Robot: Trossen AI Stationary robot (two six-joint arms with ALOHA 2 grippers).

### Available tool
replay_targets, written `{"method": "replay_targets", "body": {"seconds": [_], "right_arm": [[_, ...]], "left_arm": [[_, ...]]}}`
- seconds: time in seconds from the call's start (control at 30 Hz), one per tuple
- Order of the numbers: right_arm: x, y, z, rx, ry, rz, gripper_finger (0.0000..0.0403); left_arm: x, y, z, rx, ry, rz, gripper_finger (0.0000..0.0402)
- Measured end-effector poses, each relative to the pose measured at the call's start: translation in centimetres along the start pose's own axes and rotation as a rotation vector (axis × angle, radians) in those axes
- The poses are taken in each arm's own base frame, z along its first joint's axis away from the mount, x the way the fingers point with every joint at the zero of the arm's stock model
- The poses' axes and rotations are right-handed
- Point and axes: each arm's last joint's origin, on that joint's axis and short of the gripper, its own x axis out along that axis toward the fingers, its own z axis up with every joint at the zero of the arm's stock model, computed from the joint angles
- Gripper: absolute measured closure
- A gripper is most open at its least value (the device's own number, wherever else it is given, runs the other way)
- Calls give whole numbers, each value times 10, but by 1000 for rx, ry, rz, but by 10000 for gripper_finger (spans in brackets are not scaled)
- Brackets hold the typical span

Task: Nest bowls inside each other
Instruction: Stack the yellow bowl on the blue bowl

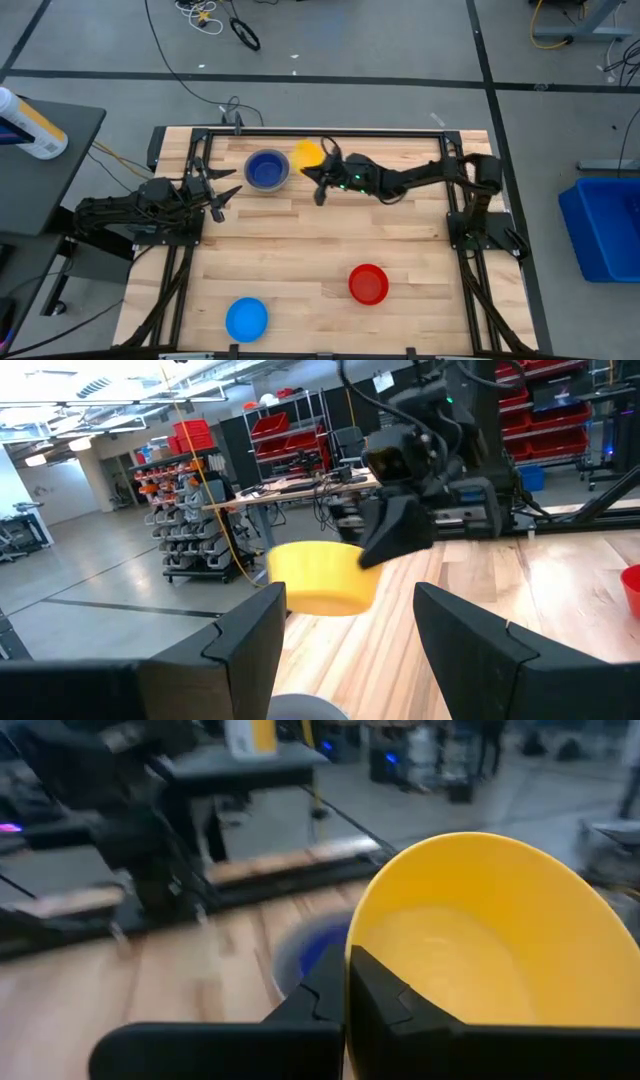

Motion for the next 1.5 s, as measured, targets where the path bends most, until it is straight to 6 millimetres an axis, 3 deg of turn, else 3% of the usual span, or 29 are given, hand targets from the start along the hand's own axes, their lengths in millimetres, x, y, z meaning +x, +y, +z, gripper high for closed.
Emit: {"method": "replay_targets", "body": {"seconds": [0.13, 0.4, 0.67, 1.17, 1.5], "right_arm": [[24, -5, 9, 4, -25, 49, 403], [72, -7, -3, 19, -8, 113, 403], [104, -6, 4, 32, -37, 168, 403], [119, -24, -12, 86, 31, 146, 403], [119, -23, -20, 84, 90, 168, 403]], "left_arm": [[0, 0, 0, 0, 0, 0, 174], [0, 0, 0, 0, 0, 0, 174], [0, 0, 0, 0, 0, 0, 174], [0, 0, 0, 0, 0, 0, 174], [0, 0, 0, 0, -1, 0, 174]]}}
